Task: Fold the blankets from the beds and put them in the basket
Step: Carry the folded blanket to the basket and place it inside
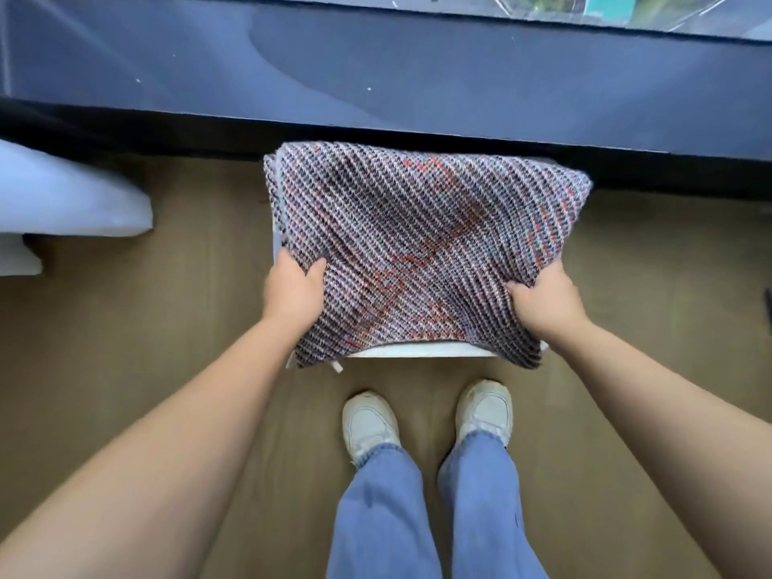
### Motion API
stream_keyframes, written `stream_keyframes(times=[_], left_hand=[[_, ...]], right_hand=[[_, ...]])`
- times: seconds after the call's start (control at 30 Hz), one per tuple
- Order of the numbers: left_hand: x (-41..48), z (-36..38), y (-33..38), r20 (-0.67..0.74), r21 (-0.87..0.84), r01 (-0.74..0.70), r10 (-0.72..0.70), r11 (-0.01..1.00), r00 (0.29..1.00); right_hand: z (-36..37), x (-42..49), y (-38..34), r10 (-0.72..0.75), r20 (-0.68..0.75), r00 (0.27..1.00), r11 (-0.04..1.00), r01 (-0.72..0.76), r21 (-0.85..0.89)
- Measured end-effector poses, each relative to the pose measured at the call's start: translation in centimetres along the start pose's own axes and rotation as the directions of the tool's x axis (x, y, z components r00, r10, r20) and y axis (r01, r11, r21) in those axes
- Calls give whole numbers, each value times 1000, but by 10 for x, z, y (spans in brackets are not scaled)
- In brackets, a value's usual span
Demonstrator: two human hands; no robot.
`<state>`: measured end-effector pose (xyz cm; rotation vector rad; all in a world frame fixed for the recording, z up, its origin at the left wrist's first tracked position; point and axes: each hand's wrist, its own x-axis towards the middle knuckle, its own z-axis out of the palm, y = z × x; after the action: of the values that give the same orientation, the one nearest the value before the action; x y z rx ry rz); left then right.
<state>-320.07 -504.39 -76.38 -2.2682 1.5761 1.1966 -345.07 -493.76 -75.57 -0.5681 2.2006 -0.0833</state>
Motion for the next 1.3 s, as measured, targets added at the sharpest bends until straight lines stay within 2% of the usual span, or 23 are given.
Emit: stream_keyframes(times=[0.13, 0.23, 0.33, 0.4, 0.43, 0.47, 0.53, 0.6, 0.63, 0.67, 0.73, 0.9, 1.03, 1.17, 1.3], left_hand=[[11, -4, 8, -3, 196, -6, 7, 981, 1000], [18, -7, 10, -9, 299, -51, 56, 953, 998], [17, -8, 10, 17, 324, -38, 34, 945, 999], [15, -9, 13, -32, 374, -63, 81, 925, 996], [13, -11, 16, -76, 443, -129, 180, 887, 981], [10, -13, 20, -106, 509, -223, 318, 832, 942], [6, -15, 30, -86, 582, -455, 607, 674, 790], [5, -10, 40, 56, 618, -640, 786, 457, 616], [5, -6, 43, 154, 629, -691, 815, 356, 559], [9, -2, 44, 242, 638, -717, 812, 279, 531], [22, 4, 40, 352, 661, -722, 766, 203, 537], [57, 24, 13, 410, 703, -663, 615, 258, 674], [80, 49, -6, 388, 697, -627, 553, 347, 737], [102, 68, -12, 379, 678, -636, 567, 368, 731], [104, 66, -10, 428, 647, -657, 529, 386, 733]], right_hand=[[-18, 17, -10, 60, 30, 998, 980, -53, -193], [-28, 26, -17, 101, 53, 993, 965, -85, -248], [-27, 25, -19, 117, 75, 990, 956, -92, -278], [-25, 21, -17, 75, -44, 996, 967, -83, -242], [-26, 17, -17, -1, -152, 988, 976, -32, -215], [-27, 12, -19, -127, -255, 959, 973, 70, -219], [-26, 3, -28, -459, -343, 820, 882, 374, -286], [-19, 2, -38, -718, -198, 667, 679, 610, -408], [-13, 4, -43, -777, -66, 626, 579, 669, -466], [-9, 7, -46, -785, 63, 616, 502, 692, -519], [-4, 22, -47, -731, 232, 642, 405, 681, -610], [10, 69, -23, -591, 417, 691, 273, 657, -702], [30, 95, -10, -562, 418, 713, 269, 636, -723], [54, 119, -2, -584, 400, 707, 279, 637, -719], [55, 121, -4, -557, 426, 713, 302, 652, -696]])
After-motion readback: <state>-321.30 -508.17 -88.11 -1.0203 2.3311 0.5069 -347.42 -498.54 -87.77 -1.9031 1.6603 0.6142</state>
